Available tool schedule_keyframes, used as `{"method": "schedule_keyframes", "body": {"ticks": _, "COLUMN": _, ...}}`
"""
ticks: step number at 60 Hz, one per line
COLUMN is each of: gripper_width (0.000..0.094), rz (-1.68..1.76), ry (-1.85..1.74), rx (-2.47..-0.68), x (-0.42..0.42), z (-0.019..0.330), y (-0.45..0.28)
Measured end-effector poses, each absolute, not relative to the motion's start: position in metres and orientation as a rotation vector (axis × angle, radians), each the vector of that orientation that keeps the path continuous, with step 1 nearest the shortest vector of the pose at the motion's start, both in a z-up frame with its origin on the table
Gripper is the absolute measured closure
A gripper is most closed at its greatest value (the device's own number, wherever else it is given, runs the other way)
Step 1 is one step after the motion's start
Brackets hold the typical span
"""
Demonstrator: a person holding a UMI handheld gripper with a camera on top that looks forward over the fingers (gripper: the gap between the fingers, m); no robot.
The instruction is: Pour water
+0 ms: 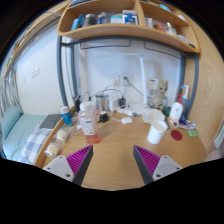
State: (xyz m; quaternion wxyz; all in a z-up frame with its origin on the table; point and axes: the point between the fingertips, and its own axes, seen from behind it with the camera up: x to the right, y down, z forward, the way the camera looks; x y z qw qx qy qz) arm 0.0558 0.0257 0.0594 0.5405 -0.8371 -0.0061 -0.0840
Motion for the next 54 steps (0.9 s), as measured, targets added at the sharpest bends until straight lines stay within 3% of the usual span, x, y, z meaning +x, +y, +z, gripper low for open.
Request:
{"method": "schedule_keyframes", "body": {"ticks": 18, "gripper_width": 0.0068, "rz": -0.181, "ry": -0.117, "rx": -1.898, "x": -0.010, "z": -0.002, "y": 0.139}}
{"method": "schedule_keyframes", "body": {"ticks": 28, "gripper_width": 0.0069, "rz": -0.208, "ry": -0.115, "rx": -1.802, "x": -0.015, "z": -0.008, "y": 0.199}}
{"method": "schedule_keyframes", "body": {"ticks": 38, "gripper_width": 0.0075, "rz": -0.261, "ry": -0.103, "rx": -1.731, "x": -0.013, "z": 0.009, "y": 0.227}}
{"method": "schedule_keyframes", "body": {"ticks": 42, "gripper_width": 0.0136, "rz": -0.252, "ry": -0.109, "rx": -1.722, "x": -0.018, "z": 0.011, "y": 0.235}}
{"method": "schedule_keyframes", "body": {"ticks": 45, "gripper_width": 0.0286, "rz": -0.247, "ry": -0.127, "rx": -1.716, "x": -0.020, "z": 0.011, "y": 0.238}}
{"method": "schedule_keyframes", "body": {"ticks": 54, "gripper_width": 0.0402, "rz": -0.221, "ry": -0.123, "rx": -1.716, "x": -0.018, "z": 0.011, "y": 0.235}}
